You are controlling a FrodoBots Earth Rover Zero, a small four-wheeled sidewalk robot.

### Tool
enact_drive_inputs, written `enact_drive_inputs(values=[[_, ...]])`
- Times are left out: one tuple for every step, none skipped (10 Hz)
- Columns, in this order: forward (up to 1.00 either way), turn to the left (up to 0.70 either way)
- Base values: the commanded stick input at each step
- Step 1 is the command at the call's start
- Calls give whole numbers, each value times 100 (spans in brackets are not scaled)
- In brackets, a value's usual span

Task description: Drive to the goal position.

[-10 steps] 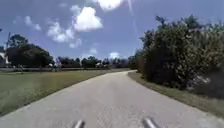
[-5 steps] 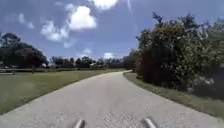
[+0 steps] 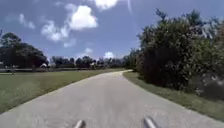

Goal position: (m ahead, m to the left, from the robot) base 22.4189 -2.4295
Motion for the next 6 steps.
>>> enact_drive_inputs(values=[[50, 0], [50, 0], [50, 0], [50, 0], [50, 0], [50, 0]])
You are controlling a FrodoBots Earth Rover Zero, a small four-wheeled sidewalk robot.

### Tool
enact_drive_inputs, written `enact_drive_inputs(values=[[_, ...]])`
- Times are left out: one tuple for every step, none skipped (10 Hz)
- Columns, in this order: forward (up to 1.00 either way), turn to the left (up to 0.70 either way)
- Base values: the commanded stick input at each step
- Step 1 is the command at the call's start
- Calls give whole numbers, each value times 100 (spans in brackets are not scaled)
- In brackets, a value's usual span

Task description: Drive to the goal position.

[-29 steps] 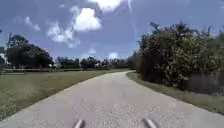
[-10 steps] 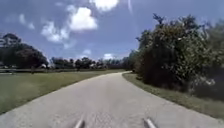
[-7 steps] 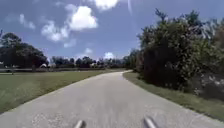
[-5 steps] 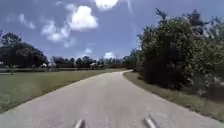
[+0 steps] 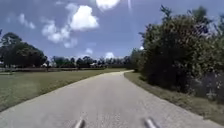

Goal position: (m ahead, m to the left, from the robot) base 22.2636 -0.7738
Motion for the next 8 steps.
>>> enact_drive_inputs(values=[[50, 0], [50, 0], [50, 0], [50, 0], [50, 0], [50, 0], [50, 0], [50, 0]])
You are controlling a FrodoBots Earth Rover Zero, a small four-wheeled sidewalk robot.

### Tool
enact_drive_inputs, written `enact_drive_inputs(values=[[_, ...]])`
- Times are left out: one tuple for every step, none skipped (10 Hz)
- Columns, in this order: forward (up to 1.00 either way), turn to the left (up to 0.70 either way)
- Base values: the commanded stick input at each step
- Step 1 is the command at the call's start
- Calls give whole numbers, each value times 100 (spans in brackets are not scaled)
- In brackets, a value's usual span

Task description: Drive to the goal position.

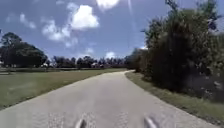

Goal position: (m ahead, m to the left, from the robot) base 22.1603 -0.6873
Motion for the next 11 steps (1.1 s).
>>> enact_drive_inputs(values=[[50, 0], [50, 0], [50, 0], [50, 0], [50, 0], [50, 0], [50, 0], [50, 0], [50, 0], [50, 0], [50, 0]])
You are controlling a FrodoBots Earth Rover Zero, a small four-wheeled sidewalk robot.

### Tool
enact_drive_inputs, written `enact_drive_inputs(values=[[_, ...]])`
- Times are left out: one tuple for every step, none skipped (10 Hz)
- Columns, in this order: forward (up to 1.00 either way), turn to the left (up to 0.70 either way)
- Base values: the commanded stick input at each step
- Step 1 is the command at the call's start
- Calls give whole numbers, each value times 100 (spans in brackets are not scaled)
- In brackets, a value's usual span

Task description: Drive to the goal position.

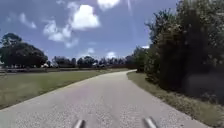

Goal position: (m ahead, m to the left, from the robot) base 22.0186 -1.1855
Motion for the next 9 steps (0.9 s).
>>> enact_drive_inputs(values=[[50, 0], [50, 0], [50, 0], [50, 0], [50, 0], [50, 0], [50, 0], [50, 0], [50, 0]])
